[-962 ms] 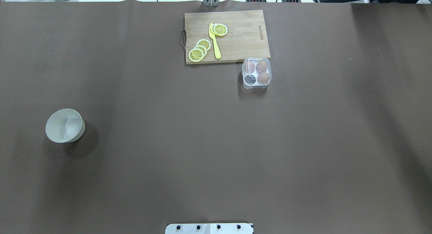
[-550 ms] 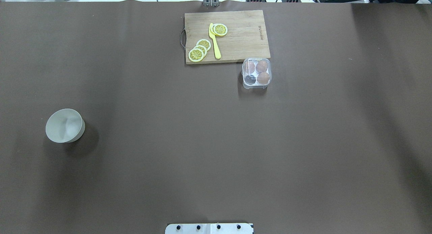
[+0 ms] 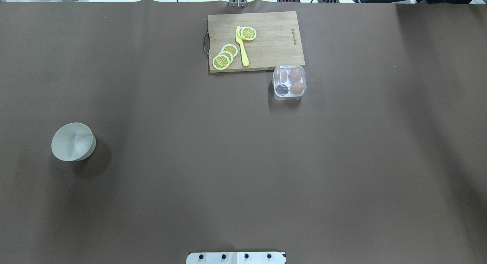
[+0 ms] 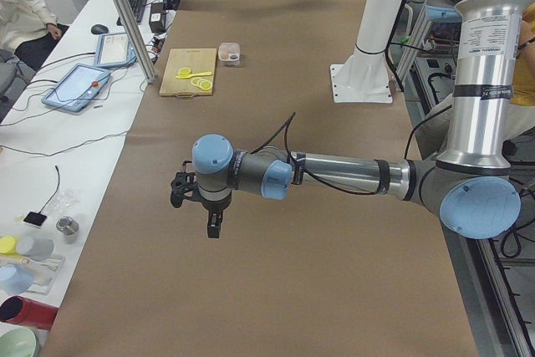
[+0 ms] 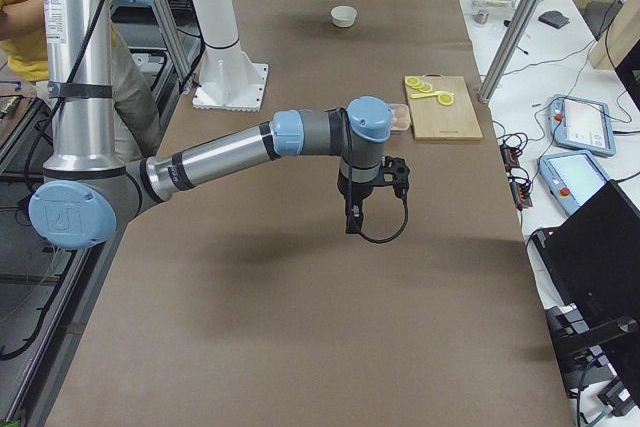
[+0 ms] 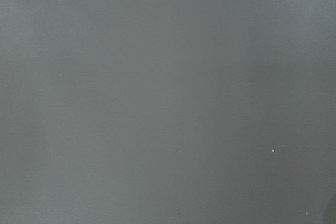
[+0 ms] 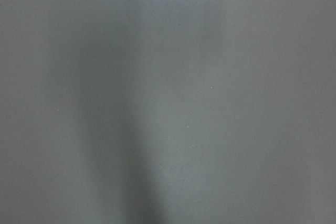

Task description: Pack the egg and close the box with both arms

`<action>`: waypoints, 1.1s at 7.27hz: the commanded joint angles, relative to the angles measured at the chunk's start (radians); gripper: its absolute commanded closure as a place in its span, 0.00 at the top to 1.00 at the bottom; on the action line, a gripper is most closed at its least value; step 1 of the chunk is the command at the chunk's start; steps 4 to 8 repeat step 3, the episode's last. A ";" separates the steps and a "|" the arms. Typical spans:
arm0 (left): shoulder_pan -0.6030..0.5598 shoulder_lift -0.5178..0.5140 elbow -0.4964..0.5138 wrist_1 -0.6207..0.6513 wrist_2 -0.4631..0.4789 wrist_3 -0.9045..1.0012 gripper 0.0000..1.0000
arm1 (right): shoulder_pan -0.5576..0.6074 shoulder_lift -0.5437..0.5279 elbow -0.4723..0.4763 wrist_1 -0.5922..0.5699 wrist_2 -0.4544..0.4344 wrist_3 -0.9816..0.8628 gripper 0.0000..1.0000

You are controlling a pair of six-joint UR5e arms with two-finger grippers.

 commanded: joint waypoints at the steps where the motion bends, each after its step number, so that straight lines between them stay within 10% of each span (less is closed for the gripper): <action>1: -0.002 0.002 -0.003 -0.001 0.000 0.001 0.97 | 0.000 0.000 0.000 0.003 0.001 0.000 1.00; 8: -0.002 0.002 -0.009 0.001 0.000 -0.001 0.97 | 0.000 -0.001 -0.003 0.003 0.001 0.002 1.00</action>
